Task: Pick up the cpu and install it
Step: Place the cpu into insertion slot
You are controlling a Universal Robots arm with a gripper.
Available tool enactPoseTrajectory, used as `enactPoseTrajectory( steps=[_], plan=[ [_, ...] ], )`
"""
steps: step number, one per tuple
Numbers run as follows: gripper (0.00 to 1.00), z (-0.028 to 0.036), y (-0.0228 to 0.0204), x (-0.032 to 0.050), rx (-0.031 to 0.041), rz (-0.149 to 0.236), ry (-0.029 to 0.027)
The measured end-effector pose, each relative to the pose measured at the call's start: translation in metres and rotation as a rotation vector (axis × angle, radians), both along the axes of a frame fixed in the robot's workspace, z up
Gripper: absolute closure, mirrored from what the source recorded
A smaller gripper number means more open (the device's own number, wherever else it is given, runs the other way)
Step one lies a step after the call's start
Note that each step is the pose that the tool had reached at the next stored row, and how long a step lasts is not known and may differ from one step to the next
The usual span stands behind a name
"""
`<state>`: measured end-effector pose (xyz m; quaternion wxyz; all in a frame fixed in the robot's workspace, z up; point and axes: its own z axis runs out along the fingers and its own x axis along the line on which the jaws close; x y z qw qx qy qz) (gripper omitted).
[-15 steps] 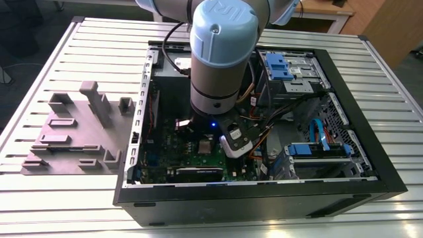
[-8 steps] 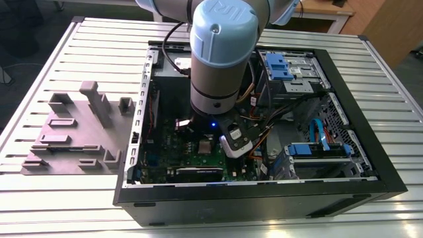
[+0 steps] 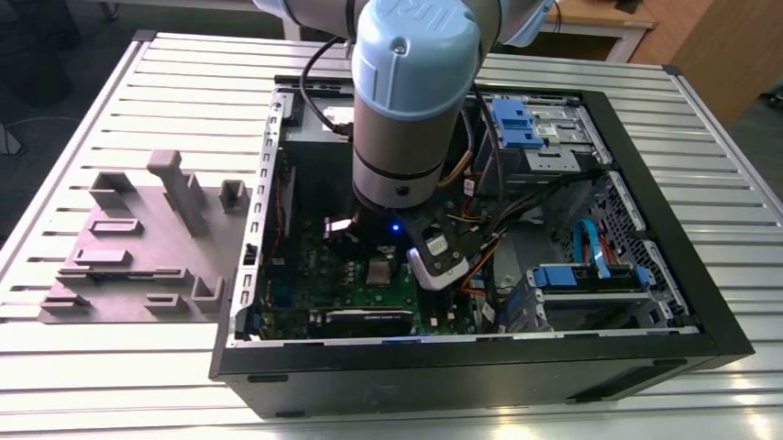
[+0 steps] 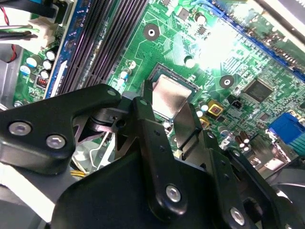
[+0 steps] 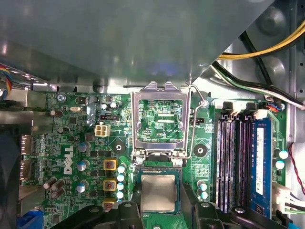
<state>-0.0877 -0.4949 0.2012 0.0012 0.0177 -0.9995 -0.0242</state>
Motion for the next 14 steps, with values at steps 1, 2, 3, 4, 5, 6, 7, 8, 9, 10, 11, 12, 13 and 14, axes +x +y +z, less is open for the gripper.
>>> enactPoseTrajectory(
  steps=[1, 2, 3, 4, 5, 6, 7, 8, 9, 10, 11, 12, 13, 14],
  plan=[
    [0.55, 0.0001, 0.0000, 0.0000, -0.0001, 0.000, 0.0001],
    [0.55, 0.0002, 0.0000, 0.0000, -0.0002, 0.000, 0.0001],
    [0.55, 0.0003, 0.0000, 0.0000, -0.0002, 0.000, 0.0001],
    [0.56, 0.0004, 0.0000, 0.0000, -0.0002, 0.000, 0.0001],
    [0.56, 0.0004, 0.0000, 0.0000, -0.0002, 0.000, 0.0001],
    [0.62, 0.0005, 0.0000, 0.0000, -0.0002, 0.000, 0.0001],
    [0.69, 0.0006, 0.0000, 0.0000, -0.0002, 0.000, 0.0001],
    [0.69, 0.0006, 0.0000, 0.0000, -0.0002, 0.000, 0.0001],
    [0.75, 0.0007, 0.0000, 0.0000, -0.0002, 0.000, 0.0001],
    [0.80, 0.0008, 0.0000, 0.0000, -0.0002, 0.000, 0.0001],
    [0.80, 0.0008, 0.0000, 0.0000, -0.0002, 0.000, 0.0001],
    [0.86, 0.0009, 0.0000, 0.0000, -0.0002, 0.000, 0.0001],
    [0.90, 0.0010, 0.0000, 0.0000, -0.0003, 0.000, 0.0001],
    [0.90, 0.0010, 0.0000, 0.0000, -0.0002, 0.000, 0.0001]
  ],
)
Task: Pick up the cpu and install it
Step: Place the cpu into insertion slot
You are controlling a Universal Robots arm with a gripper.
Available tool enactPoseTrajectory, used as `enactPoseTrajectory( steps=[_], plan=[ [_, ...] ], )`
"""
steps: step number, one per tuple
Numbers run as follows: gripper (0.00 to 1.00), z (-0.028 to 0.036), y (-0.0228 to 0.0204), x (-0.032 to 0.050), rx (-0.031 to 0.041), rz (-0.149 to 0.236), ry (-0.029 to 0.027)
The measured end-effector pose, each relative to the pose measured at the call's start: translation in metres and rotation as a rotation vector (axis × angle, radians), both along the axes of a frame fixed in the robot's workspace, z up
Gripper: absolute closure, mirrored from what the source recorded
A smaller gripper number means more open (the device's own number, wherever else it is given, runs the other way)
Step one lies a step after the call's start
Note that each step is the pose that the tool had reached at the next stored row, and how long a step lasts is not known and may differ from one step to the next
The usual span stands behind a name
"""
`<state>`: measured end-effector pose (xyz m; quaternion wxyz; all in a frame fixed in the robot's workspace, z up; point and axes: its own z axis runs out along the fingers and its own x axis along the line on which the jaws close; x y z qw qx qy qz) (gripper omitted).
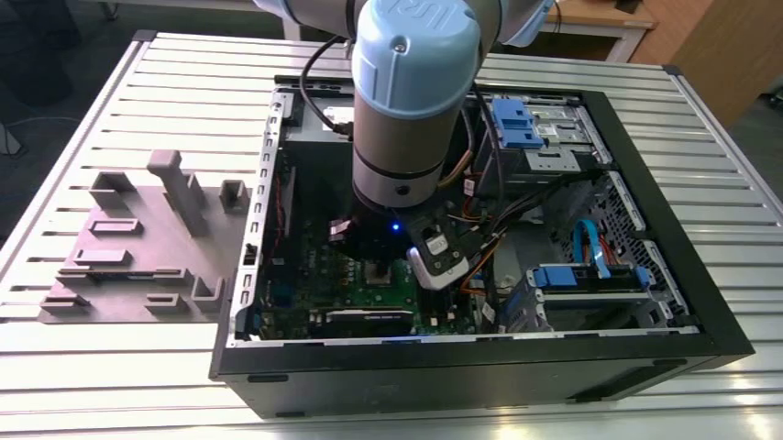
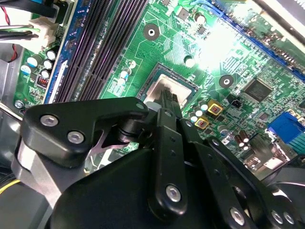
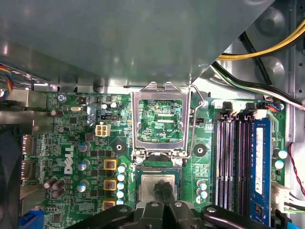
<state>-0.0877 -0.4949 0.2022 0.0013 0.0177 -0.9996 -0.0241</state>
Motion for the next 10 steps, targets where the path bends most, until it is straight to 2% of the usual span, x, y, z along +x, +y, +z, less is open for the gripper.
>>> enactPoseTrajectory(
  steps=[6, 10],
  plan=[
    [0.90, 0.0004, -0.0001, -0.0007, -0.0003, 0.000, 0.0001],
    [0.90, 0.0004, 0.0000, -0.0105, -0.0001, 0.000, -0.0021]
  ],
)
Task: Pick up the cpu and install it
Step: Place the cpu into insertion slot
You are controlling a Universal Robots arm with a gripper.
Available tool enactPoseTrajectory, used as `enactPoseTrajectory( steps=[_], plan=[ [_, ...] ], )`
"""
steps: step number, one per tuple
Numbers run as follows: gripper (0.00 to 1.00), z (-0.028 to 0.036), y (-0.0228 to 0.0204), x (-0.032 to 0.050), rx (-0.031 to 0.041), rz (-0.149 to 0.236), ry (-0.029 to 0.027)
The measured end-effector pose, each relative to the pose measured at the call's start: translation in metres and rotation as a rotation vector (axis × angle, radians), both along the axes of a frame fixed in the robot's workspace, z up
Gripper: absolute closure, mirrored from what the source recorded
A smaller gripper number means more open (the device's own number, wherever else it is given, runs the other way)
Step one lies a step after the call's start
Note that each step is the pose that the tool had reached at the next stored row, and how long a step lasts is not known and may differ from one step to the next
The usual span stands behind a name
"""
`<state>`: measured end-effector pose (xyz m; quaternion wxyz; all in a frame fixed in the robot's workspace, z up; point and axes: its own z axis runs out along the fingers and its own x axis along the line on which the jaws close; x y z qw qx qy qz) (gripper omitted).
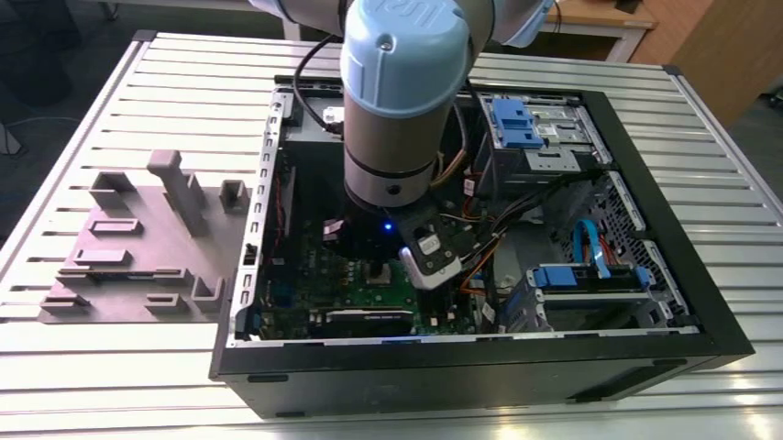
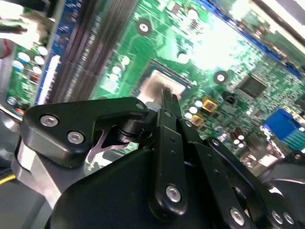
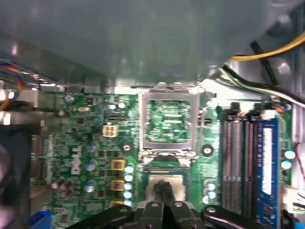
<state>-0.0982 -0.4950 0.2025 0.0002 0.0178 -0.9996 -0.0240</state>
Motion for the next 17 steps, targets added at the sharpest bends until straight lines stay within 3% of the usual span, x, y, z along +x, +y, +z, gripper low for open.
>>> enactPoseTrajectory(
  steps=[3, 6, 11, 17],
  plan=[
    [0.90, 0.0000, 0.0000, -0.0061, -0.0001, 0.000, -0.0021],
    [0.90, 0.0000, 0.0001, -0.0073, 0.0001, 0.000, -0.0030],
    [0.90, 0.0000, 0.0011, -0.0149, 0.0001, 0.000, -0.0141],
    [0.90, -0.0022, 0.0053, -0.0161, 0.0010, 0.000, -0.0226]
  ],
)
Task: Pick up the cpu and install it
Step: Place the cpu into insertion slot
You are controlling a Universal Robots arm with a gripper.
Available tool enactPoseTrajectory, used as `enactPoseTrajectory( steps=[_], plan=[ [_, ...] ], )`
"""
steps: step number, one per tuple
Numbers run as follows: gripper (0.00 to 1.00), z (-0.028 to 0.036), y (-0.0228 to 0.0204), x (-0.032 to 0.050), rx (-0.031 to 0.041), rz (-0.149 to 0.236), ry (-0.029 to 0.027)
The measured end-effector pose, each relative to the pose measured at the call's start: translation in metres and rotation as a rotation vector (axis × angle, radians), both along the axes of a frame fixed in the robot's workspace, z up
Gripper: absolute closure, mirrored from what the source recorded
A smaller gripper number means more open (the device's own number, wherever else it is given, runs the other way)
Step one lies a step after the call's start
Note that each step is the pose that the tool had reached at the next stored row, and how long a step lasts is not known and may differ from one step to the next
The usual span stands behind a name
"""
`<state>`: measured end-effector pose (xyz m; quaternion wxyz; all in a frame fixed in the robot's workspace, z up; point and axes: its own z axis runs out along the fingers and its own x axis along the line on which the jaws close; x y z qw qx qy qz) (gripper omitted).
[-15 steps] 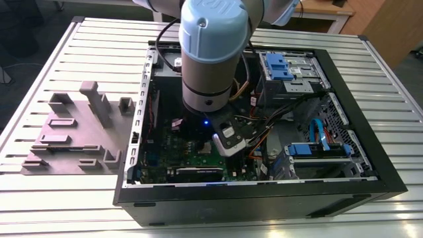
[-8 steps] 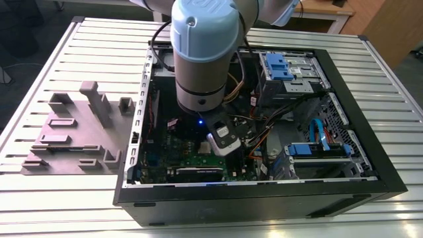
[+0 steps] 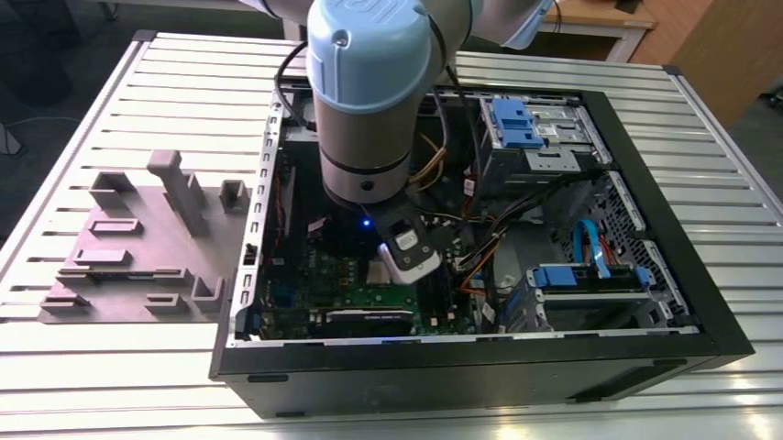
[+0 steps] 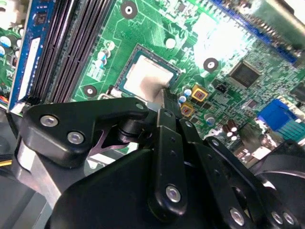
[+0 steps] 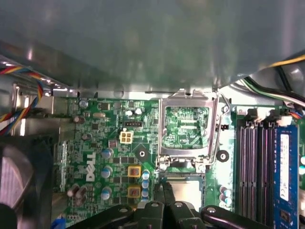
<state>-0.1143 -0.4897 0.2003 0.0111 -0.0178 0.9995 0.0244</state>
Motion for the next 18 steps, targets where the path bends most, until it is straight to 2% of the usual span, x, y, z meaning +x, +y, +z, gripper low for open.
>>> enactPoseTrajectory(
  steps=[6, 10, 18],
  plan=[
    [0.90, -0.0024, 0.0007, -0.0055, -0.0001, -0.001, -0.0023],
    [0.90, -0.0050, 0.0011, -0.0056, -0.0003, -0.001, -0.0024],
    [0.90, -0.0056, 0.0024, -0.0052, -0.0019, -0.001, -0.0025]
  ],
)
